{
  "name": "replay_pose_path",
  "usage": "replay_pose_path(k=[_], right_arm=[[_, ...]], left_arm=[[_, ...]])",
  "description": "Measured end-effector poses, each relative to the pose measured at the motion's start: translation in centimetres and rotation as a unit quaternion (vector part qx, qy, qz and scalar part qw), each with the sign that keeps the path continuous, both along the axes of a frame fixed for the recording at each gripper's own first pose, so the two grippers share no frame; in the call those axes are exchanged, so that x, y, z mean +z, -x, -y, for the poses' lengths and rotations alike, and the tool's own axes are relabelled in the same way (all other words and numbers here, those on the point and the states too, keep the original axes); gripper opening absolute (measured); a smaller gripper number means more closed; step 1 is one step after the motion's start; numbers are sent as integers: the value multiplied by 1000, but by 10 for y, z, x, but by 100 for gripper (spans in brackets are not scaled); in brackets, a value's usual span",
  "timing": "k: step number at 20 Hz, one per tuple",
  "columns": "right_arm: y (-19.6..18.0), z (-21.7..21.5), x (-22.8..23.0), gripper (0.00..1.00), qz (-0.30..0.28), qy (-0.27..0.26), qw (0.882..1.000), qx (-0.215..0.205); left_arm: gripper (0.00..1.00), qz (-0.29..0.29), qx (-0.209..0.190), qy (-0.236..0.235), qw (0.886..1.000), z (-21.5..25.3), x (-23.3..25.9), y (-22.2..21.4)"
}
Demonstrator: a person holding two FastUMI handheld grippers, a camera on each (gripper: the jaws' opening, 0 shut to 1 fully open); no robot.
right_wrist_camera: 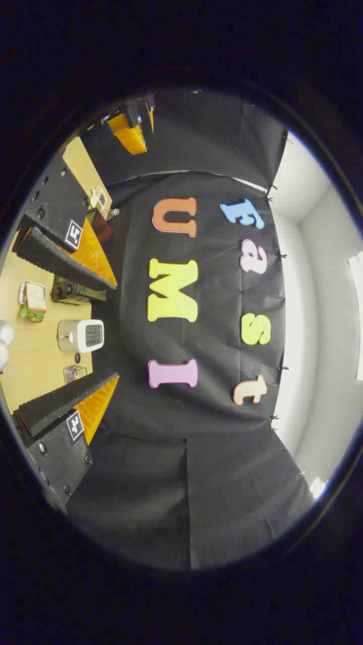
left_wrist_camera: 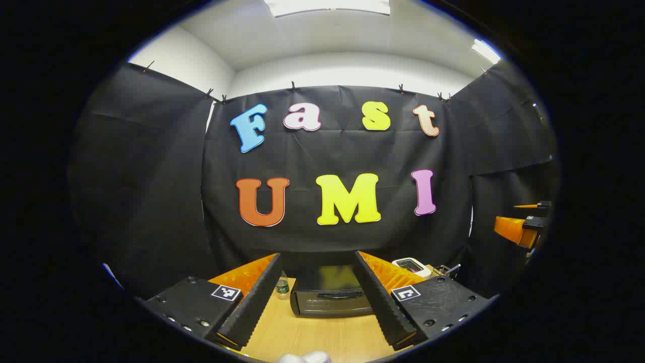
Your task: Open the electric oven with the left hand, put the food in, and close the electric oven.
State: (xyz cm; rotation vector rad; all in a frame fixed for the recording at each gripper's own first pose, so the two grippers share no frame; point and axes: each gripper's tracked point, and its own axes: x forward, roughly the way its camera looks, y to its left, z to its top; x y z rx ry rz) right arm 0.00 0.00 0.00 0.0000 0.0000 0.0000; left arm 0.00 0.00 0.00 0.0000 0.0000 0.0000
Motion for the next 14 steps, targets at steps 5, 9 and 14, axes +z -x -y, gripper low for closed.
replay_pose_path(k=[5,9,14], right_arm=[[-7,2,-1,91,3,2,1000,0],[-12,3,-1,91,4,2,1000,3],[-20,3,2,100,5,3,1000,5]], left_arm=[[82,-1,5,3,1000,-1,-2,-8],[83,-3,12,2,1000,-4,-5,-15],[93,-9,9,9,1000,1,-18,-32]])
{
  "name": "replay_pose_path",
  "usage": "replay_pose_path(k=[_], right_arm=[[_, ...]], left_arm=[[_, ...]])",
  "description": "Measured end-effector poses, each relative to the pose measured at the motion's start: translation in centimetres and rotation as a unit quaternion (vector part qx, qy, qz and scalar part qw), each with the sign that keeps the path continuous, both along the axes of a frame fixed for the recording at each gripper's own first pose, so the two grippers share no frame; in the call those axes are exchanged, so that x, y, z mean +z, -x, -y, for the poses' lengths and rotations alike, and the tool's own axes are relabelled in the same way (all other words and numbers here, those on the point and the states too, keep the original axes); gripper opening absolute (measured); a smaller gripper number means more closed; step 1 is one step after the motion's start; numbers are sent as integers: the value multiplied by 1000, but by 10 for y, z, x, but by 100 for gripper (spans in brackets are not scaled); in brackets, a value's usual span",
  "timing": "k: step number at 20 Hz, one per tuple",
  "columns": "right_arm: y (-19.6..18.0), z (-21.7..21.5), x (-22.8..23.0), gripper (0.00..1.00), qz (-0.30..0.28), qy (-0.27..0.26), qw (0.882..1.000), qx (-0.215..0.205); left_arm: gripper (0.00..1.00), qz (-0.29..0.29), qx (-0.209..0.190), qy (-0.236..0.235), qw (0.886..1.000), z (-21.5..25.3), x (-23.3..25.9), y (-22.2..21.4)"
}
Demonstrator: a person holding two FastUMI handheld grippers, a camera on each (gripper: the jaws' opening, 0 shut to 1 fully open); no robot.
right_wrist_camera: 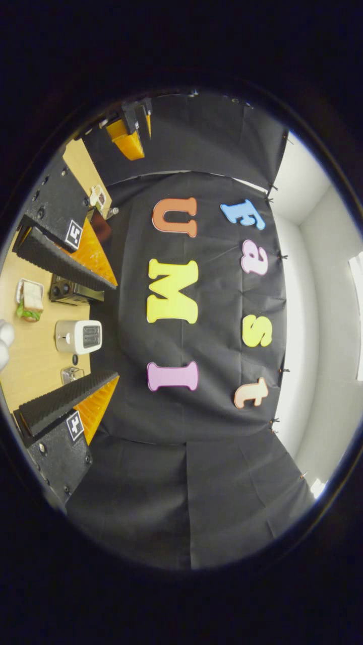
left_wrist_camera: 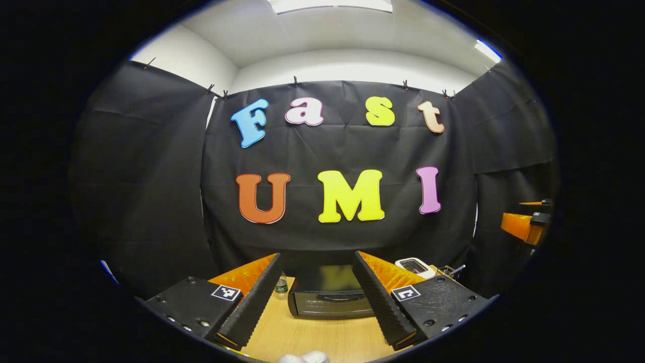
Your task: Open the electric oven with the left hand, put the food in, and close the electric oven.
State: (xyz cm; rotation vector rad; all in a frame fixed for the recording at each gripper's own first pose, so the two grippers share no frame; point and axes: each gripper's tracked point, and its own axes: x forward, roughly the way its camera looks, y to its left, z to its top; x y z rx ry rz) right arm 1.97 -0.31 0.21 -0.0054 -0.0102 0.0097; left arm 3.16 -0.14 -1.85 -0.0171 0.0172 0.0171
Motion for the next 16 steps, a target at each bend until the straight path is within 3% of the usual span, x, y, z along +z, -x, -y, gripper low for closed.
replay_pose_path(k=[1,2,4,5,8,9,11,12,13,14,16], right_arm=[[-2,1,3,91,3,1,1000,-1],[-2,3,6,100,7,4,1000,-2],[-4,8,8,100,10,10,1000,-4],[-5,11,8,91,12,13,1000,-4],[-7,23,10,91,12,22,1000,-15],[-9,28,10,100,10,24,999,-19],[-11,37,11,100,6,30,999,-29],[-12,41,10,91,4,35,999,-35],[-12,46,10,91,2,41,998,-42],[-13,51,9,100,-1,46,998,-50],[-14,57,5,100,-7,48,997,-61]], left_arm=[[83,-4,-2,5,1000,2,-5,-5],[93,-6,-5,7,1000,4,-12,-11],[93,-14,-11,8,1000,10,-30,-24],[93,-17,-16,7,1000,15,-39,-33],[93,-34,-26,8,999,28,-73,-64],[93,-42,-27,12,999,31,-85,-74],[93,-50,-35,16,998,41,-108,-98],[93,-64,-38,19,997,44,-122,-109],[93,-71,-41,21,996,48,-133,-119],[93,-78,-44,25,996,53,-143,-128],[93,-102,-42,23,994,56,-169,-149]])
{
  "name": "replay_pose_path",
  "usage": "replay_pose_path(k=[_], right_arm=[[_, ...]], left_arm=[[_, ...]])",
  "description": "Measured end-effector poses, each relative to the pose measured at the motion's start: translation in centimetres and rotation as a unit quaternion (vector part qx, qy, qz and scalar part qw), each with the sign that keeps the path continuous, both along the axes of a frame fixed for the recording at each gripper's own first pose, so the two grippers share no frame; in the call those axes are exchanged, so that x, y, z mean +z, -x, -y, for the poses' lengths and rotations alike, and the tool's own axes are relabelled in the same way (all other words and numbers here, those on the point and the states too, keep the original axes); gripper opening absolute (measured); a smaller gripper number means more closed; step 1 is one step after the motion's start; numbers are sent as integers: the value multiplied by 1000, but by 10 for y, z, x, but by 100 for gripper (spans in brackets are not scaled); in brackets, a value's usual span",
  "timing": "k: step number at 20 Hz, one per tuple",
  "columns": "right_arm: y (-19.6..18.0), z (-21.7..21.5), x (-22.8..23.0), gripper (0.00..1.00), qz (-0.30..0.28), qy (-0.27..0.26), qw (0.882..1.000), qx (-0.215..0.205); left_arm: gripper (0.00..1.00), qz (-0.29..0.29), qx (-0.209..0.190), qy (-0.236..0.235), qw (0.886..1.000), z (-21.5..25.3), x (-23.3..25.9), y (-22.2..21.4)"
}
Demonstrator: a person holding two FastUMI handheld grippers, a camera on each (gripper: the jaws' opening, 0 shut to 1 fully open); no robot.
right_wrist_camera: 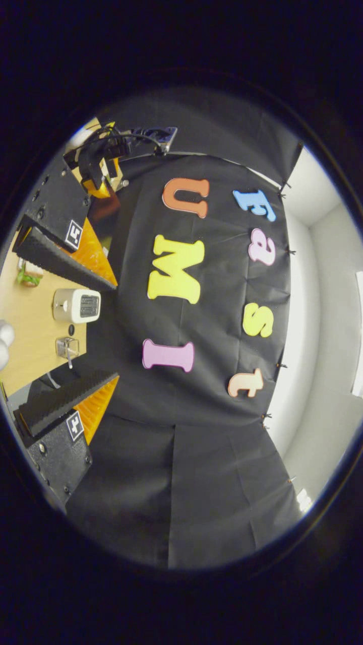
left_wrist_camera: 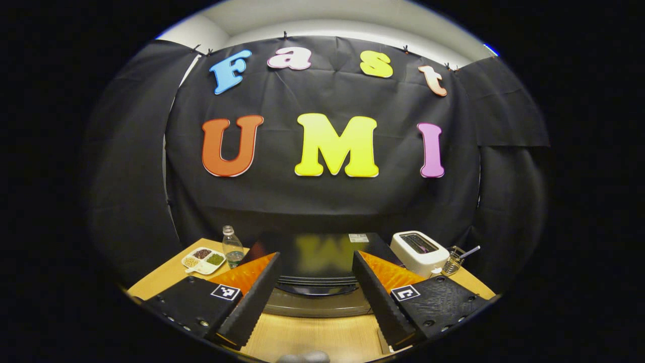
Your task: Open the electric oven with the left hand, put the food in, and close the electric oven.
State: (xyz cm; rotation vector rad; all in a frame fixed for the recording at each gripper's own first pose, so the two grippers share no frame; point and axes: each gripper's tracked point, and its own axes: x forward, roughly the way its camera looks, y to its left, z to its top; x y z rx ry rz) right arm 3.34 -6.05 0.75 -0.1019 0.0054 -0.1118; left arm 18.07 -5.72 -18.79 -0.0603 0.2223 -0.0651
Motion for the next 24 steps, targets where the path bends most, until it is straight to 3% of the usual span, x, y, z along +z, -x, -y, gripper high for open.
replay_pose_path(k=[2,3,7,9,10,11,12,13,14,17,18,19,20,24], right_arm=[[-2,5,-5,100,-11,-2,1000,-7],[-4,7,-8,91,-17,-3,1000,-12],[-12,14,-17,91,-34,-5,999,-19],[-14,14,-22,92,-39,-9,999,-19],[-14,14,-21,100,-38,-12,999,-17],[-16,13,-22,100,-37,-15,999,-17],[-17,13,-23,92,-37,-16,999,-17],[-17,13,-24,92,-40,-15,999,-16],[-16,13,-27,100,-41,-16,999,-16],[-15,12,-29,100,-42,-15,999,-15],[-14,11,-31,91,-43,-15,999,-14],[-12,9,-32,91,-45,-17,999,-13],[-10,8,-34,100,-47,-19,999,-11],[-3,8,-39,100,-50,-17,999,-9]], left_arm=[[93,-33,5,2,999,5,-31,-19],[93,-44,3,2,999,6,-44,-26],[93,-100,3,-13,995,9,-88,-37],[96,-95,3,-37,995,2,-88,-42],[96,-100,4,-32,994,5,-91,-39],[97,-96,2,-32,995,6,-88,-40],[96,-100,1,-33,994,5,-91,-38],[97,-98,1,-34,995,5,-89,-37],[97,-101,1,-35,994,5,-90,-36],[97,-102,2,-34,994,5,-90,-26],[97,-100,0,-37,994,4,-90,-20],[97,-102,0,-37,994,4,-92,-14],[97,-102,-1,-37,994,4,-92,-10],[96,-106,-4,-42,993,4,-99,19]])
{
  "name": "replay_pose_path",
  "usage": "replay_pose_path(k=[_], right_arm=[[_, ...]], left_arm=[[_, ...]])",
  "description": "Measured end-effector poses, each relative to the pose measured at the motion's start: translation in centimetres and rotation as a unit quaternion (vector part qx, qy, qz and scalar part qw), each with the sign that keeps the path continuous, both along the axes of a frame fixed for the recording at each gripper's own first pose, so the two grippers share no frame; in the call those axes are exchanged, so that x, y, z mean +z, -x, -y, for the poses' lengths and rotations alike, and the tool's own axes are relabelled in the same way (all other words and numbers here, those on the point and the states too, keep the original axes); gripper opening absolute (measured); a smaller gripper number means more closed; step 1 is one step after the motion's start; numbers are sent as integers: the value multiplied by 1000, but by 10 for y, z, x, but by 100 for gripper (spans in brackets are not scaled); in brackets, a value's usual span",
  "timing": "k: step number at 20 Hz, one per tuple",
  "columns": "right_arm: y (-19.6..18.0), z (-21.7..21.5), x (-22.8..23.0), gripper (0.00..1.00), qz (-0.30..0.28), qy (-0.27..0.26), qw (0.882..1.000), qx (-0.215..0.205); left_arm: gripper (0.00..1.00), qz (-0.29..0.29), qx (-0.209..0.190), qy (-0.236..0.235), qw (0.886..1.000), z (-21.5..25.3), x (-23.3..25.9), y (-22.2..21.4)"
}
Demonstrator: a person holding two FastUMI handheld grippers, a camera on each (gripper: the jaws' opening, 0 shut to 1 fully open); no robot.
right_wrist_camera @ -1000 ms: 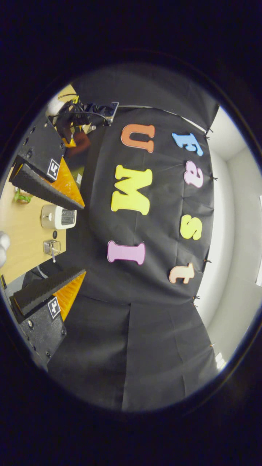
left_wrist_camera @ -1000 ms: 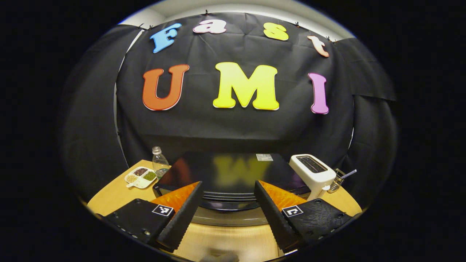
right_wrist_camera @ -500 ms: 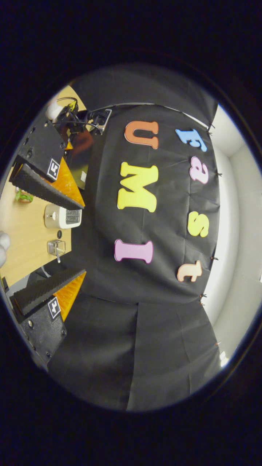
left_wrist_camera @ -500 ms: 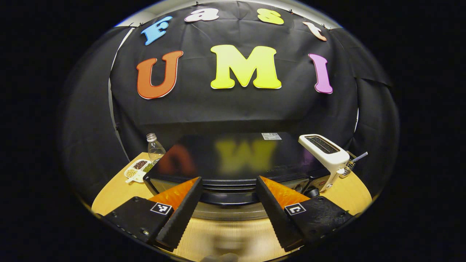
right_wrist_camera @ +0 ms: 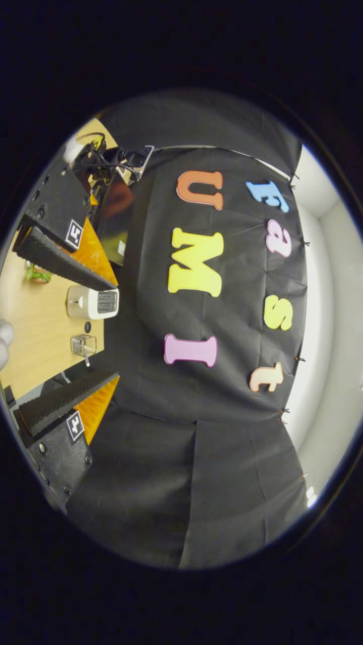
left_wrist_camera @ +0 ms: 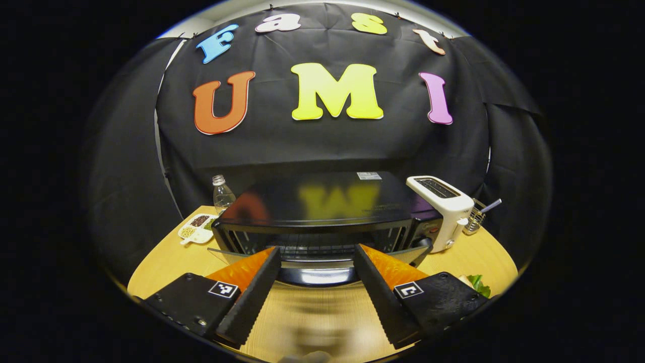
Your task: Open the electric oven with the left hand, put the food in, and close the electric oven.
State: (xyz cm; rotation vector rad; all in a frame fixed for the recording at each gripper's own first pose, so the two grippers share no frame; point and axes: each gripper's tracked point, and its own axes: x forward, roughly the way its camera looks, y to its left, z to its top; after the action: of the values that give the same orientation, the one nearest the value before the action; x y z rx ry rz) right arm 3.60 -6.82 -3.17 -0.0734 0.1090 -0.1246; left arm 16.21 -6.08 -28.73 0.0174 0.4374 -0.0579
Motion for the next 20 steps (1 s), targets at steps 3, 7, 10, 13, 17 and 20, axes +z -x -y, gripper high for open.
replay_pose_path(k=[3,7,10,13,17,20], right_arm=[[9,-3,-5,100,-1,0,1000,3],[21,-8,-20,100,-13,-1,1000,8],[28,-7,-28,100,-20,1,1000,8],[35,-2,-35,100,-24,3,1000,4],[41,5,-51,100,-41,4,999,-2],[45,7,-63,100,-54,1,999,-6]], left_arm=[[97,-9,-3,3,1000,1,-9,20],[97,-31,-11,6,999,1,-30,54],[96,-41,-13,10,999,0,-46,72],[97,-42,-16,4,999,0,-54,78],[97,-62,-13,7,998,2,-71,92],[96,-87,-14,6,996,4,-92,104]])
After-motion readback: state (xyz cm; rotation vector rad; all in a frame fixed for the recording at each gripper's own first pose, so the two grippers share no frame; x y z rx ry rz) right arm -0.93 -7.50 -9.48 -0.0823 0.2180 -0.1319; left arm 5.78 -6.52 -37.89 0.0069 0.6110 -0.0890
